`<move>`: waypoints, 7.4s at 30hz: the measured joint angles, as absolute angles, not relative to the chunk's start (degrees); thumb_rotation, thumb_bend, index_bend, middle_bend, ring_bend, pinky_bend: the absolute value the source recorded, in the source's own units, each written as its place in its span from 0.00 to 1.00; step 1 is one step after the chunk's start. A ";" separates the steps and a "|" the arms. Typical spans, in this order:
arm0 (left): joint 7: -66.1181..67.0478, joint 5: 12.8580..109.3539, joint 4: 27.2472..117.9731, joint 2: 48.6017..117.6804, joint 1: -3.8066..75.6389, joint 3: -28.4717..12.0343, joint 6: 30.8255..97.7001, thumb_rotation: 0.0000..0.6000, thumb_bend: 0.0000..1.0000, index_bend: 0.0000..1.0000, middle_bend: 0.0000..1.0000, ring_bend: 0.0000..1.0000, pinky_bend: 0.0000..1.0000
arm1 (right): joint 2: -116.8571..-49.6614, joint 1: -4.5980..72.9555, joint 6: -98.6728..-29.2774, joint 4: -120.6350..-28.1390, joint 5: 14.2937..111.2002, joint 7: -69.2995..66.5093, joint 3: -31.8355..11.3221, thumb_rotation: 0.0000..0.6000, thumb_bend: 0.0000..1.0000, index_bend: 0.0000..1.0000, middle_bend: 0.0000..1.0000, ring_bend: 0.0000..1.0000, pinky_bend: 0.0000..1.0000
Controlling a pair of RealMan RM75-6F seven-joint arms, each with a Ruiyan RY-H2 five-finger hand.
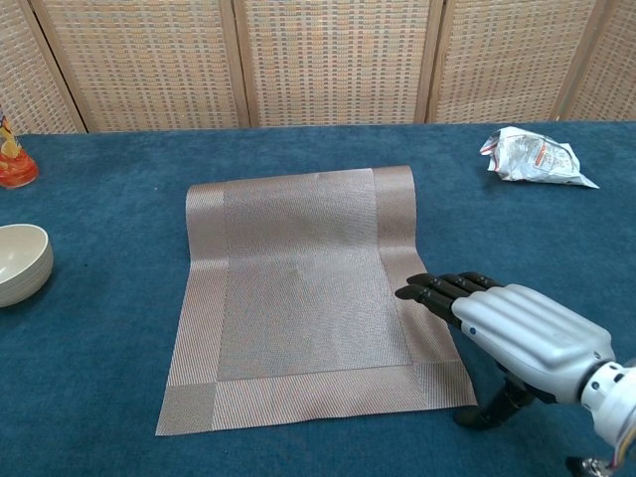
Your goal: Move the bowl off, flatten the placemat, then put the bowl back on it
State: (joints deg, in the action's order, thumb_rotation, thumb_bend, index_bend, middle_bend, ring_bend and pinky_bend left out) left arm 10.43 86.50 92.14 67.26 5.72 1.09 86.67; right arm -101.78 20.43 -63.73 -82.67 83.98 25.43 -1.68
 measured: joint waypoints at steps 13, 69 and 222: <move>10.05 87.06 92.10 67.33 5.44 0.73 86.72 1.00 0.10 0.00 0.00 0.00 0.00 | -104.45 20.77 -69.97 -76.93 90.96 17.42 -0.42 1.00 0.53 0.14 0.00 0.00 0.00; 8.45 88.61 91.88 67.55 4.92 0.19 85.91 1.00 0.09 0.01 0.00 0.00 0.00 | -106.40 22.09 -74.46 -70.34 94.68 7.31 1.02 1.00 0.60 0.61 0.16 0.00 0.00; 41.92 56.32 57.26 106.51 52.12 -11.88 47.47 1.00 0.07 0.04 0.00 0.00 0.00 | -76.66 8.75 -89.26 -78.76 87.16 -8.05 -6.87 1.00 0.14 0.00 0.00 0.00 0.00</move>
State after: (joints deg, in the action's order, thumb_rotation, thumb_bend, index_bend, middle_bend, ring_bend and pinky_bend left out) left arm 41.92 56.32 57.26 106.51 52.12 -11.88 47.47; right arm -76.66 8.75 -89.26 -78.76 87.16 -8.05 -6.87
